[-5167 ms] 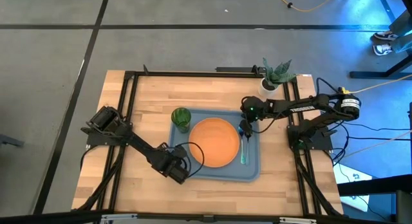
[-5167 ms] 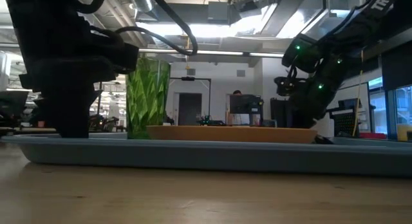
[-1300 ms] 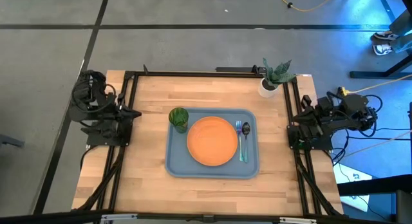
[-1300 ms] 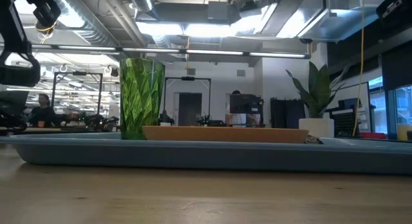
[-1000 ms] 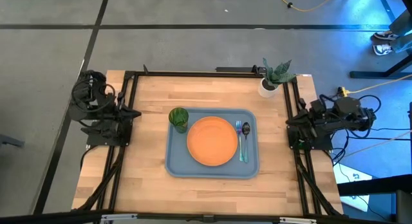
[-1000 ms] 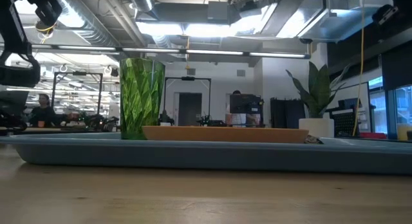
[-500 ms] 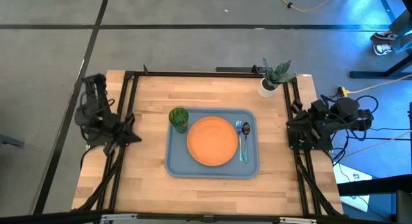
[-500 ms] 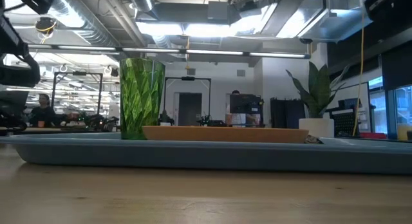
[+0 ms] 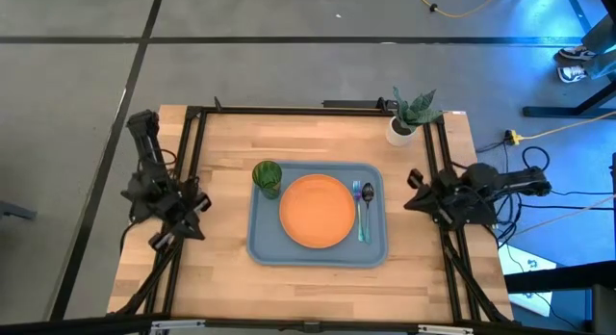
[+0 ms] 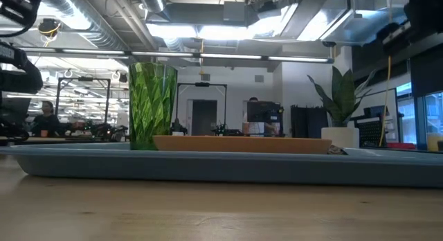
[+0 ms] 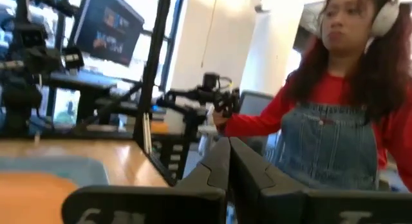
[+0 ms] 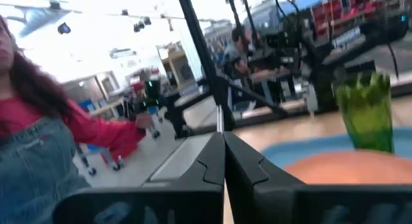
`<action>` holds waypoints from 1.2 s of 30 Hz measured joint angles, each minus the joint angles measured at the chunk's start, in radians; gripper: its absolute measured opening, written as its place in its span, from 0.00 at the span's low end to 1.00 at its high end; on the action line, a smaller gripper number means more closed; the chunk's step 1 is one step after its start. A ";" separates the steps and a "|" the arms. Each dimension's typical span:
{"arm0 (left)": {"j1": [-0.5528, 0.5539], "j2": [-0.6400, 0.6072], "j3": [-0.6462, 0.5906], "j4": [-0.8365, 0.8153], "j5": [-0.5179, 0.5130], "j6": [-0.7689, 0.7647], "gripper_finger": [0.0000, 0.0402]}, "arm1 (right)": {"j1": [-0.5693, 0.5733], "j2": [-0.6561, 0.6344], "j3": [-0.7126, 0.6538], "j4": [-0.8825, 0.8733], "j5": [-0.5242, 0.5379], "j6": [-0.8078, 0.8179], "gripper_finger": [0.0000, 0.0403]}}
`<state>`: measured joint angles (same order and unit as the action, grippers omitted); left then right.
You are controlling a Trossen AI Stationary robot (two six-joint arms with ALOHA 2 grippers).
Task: Pick and place plate/cup/fork/spoon on tray
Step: Return to Home Position
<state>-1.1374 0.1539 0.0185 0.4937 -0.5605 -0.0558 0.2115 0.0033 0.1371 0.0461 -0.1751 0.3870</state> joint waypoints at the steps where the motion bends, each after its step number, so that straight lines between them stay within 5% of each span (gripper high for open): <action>1: 0.000 0.000 -0.011 -0.012 0.000 -0.009 0.00 | 0.000 0.000 -0.014 -0.001 -0.003 -0.002 0.01; 12: 0.000 0.001 -0.011 -0.124 0.099 -0.014 0.00 | 0.001 0.010 -0.130 0.011 -0.037 -0.130 0.01; 31: 0.000 0.002 -0.011 -0.291 -0.547 -0.004 0.00 | 0.000 0.081 -0.130 -0.021 0.181 -0.246 0.01; 36: 0.000 0.002 -0.011 -0.375 -0.582 -0.007 0.00 | 0.000 0.102 -0.130 -0.020 0.181 -0.270 0.01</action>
<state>-1.1374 0.1558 0.0078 0.1184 -1.1427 -0.0624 0.2115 0.1052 0.0071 0.0265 0.0063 0.1171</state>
